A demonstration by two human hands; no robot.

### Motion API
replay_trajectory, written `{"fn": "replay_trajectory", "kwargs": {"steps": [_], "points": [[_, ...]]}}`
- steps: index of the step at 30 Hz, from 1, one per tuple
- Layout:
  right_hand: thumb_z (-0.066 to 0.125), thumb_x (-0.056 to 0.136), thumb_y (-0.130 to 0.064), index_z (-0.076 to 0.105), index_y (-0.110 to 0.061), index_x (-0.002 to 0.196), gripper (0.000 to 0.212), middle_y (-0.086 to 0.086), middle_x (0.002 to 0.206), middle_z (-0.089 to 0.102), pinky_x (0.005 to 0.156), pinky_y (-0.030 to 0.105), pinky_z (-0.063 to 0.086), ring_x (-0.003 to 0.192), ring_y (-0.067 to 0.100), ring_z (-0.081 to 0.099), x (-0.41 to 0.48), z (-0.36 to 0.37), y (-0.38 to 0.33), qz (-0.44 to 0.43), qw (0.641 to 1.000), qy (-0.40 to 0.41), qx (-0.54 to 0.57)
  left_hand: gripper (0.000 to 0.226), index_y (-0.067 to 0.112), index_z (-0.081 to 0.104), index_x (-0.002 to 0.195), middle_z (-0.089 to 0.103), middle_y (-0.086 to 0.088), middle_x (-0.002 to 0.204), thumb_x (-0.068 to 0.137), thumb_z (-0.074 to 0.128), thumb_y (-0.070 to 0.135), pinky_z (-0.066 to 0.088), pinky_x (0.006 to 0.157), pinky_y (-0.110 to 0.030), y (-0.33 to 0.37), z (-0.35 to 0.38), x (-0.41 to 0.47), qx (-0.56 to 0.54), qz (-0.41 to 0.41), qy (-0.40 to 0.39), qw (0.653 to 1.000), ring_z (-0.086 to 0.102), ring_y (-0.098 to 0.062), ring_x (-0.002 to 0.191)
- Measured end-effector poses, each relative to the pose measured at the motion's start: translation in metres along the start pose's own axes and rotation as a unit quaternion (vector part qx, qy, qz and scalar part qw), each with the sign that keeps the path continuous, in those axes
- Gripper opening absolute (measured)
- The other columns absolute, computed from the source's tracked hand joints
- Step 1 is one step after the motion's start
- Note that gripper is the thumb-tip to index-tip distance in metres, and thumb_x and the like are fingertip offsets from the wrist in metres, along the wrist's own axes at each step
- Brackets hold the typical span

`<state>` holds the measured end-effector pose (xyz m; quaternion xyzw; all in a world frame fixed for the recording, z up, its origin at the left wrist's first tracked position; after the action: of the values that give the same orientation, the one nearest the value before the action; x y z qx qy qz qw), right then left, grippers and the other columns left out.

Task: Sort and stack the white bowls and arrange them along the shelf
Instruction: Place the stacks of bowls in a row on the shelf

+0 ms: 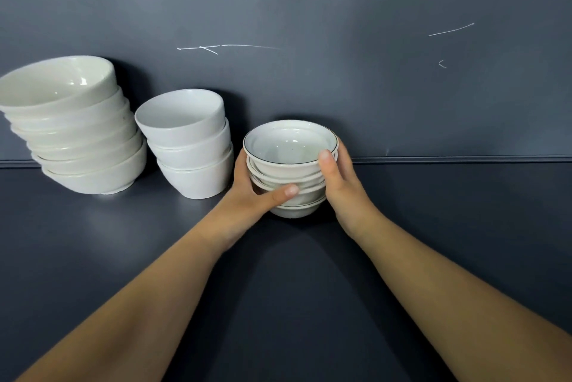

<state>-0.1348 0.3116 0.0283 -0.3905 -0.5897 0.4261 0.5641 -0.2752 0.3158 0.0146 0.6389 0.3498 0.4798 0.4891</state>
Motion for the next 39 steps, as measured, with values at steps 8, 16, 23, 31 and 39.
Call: {"fn": "replay_trajectory", "kwargs": {"steps": [8, 16, 23, 31, 39], "points": [[0.055, 0.066, -0.059, 0.05, -0.037, 0.112, 0.051, -0.013, 0.12, 0.059, 0.101, 0.027, 0.04, 0.115, 0.003, 0.053, 0.0, 0.003, 0.008, 0.044, 0.996, -0.012, 0.072, 0.086, 0.022, 0.031, 0.138, 0.05, 0.006, 0.136, 0.065, 0.075, 0.036, 0.036, 0.108, -0.034, 0.003, 0.007, -0.006, -0.01, 0.011, 0.05, 0.999, 0.046, -0.007, 0.126], [0.05, 0.071, -0.048, 0.059, -0.024, 0.099, 0.038, -0.008, 0.096, 0.069, 0.083, 0.02, 0.05, 0.092, 0.003, 0.065, -0.037, 0.042, -0.019, 0.027, 0.978, -0.113, 0.174, 0.088, 0.013, 0.031, 0.138, 0.055, -0.005, 0.133, 0.064, 0.077, 0.03, 0.043, 0.103, -0.033, 0.029, 0.009, -0.083, -0.068, 0.001, 0.165, 0.984, 0.052, -0.017, 0.123], [0.064, 0.064, -0.052, 0.058, -0.024, 0.108, 0.052, -0.007, 0.106, 0.069, 0.085, 0.021, 0.051, 0.101, 0.006, 0.064, -0.093, 0.129, -0.071, 0.018, 0.946, -0.231, 0.227, 0.092, 0.005, 0.037, 0.135, 0.056, -0.015, 0.129, 0.062, 0.082, 0.038, 0.047, 0.092, -0.029, 0.1, -0.019, -0.195, -0.049, 0.073, 0.282, 0.955, 0.054, -0.027, 0.12], [0.073, 0.063, -0.053, 0.06, -0.023, 0.096, 0.046, -0.013, 0.089, 0.072, 0.075, 0.019, 0.053, 0.086, -0.002, 0.066, -0.167, 0.275, -0.145, 0.013, 0.893, -0.358, 0.274, 0.102, 0.006, 0.042, 0.133, 0.062, -0.012, 0.123, 0.05, 0.087, 0.045, 0.05, 0.087, -0.029, 0.176, -0.098, -0.334, 0.009, 0.127, 0.422, 0.897, 0.058, -0.025, 0.115], [0.061, 0.053, -0.067, 0.057, -0.025, 0.116, 0.075, -0.001, 0.114, 0.066, 0.096, 0.047, 0.047, 0.107, 0.019, 0.061, -0.281, 0.446, -0.177, 0.047, 0.853, -0.437, 0.281, 0.098, 0.005, 0.046, 0.129, 0.065, -0.014, 0.117, 0.048, 0.09, 0.037, 0.053, 0.078, -0.026, 0.224, -0.185, -0.499, 0.032, 0.137, 0.48, 0.866, 0.063, -0.025, 0.107]]}}
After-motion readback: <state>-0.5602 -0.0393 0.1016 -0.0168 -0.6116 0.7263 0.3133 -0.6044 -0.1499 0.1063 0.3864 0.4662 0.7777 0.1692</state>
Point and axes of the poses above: each hand's wrist, its own x-axis towards the middle knuckle, its own z-axis out of the palm, y = z × x, the point moved 5 cm from there along x, towards the middle knuckle
